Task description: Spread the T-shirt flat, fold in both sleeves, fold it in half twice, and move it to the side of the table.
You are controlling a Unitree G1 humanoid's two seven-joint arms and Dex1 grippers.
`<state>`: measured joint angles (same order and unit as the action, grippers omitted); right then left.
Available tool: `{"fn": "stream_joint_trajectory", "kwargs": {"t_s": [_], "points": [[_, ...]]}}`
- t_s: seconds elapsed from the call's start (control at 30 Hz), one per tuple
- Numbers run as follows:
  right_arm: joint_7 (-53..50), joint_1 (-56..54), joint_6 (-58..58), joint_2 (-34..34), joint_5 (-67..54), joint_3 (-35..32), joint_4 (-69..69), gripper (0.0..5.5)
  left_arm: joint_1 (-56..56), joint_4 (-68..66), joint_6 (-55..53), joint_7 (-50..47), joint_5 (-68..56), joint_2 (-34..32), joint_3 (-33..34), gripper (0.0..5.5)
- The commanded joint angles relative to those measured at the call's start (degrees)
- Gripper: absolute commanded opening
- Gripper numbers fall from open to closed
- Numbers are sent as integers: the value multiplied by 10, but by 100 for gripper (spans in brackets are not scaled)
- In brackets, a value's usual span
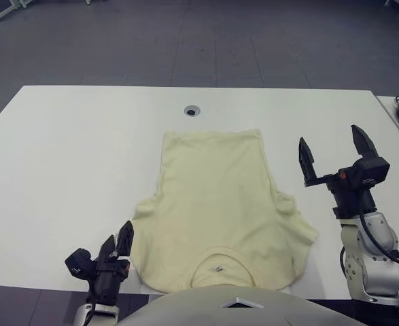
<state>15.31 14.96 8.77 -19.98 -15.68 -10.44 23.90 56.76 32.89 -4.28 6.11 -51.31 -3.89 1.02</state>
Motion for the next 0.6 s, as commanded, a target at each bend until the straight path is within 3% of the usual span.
{"fn": "stream_joint_trajectory", "kwargs": {"t_s": [0.03,0.6], "points": [[7,-15,-11,2,5,3,-1,540,18,-29,-37,-7,5,7,-7,317],[18,-28,-9,6,6,-7,-13,540,5,-49,-34,-15,43,41,12,9]]}}
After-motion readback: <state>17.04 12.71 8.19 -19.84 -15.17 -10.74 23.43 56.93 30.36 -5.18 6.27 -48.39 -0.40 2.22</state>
